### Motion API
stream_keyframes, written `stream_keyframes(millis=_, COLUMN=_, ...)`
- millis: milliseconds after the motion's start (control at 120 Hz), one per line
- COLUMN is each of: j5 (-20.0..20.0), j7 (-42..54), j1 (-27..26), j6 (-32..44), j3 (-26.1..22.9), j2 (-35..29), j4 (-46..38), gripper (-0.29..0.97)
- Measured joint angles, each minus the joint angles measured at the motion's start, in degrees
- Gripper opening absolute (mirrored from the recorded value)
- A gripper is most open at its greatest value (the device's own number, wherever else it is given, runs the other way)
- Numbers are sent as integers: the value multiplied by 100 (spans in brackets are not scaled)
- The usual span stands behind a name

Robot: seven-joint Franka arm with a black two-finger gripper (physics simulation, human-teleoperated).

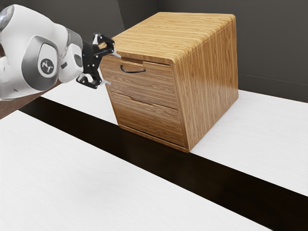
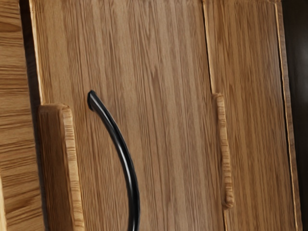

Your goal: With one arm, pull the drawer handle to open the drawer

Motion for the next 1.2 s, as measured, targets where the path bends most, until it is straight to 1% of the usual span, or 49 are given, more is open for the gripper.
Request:
stream_keyframes(millis=67, j5=-62, j7=213, j1=-41, j6=-20, j3=-72, j2=51, j4=9, gripper=50)
stream_keyframes(millis=158, j5=-246, j7=468, j1=-122, j6=-37, j3=-96, j2=277, j4=194, gripper=41)
stream_keyframes(millis=358, j5=-564, j7=905, j1=-218, j6=-75, j3=-86, j2=334, j4=318, gripper=30)
stream_keyframes(millis=500, j5=-681, j7=1136, j1=-228, j6=-102, j3=-84, j2=479, j4=459, gripper=26)
stream_keyframes(millis=700, j5=-724, j7=1379, j1=-191, j6=-134, j3=-86, j2=549, j4=491, gripper=24)
stream_keyframes(millis=867, j5=-733, j7=1521, j1=-95, j6=-142, j3=-87, j2=649, j4=495, gripper=23)
stream_keyframes(millis=1067, j5=-764, j7=1653, j1=-69, j6=-125, j3=-79, j2=742, j4=493, gripper=26)
stream_keyframes(millis=1150, j5=-770, j7=1678, j1=-77, j6=-124, j3=-69, j2=721, j4=488, gripper=20)
stream_keyframes(millis=1200, j5=-771, j7=1689, j1=-68, j6=-121, j3=-75, j2=706, j4=484, gripper=13)
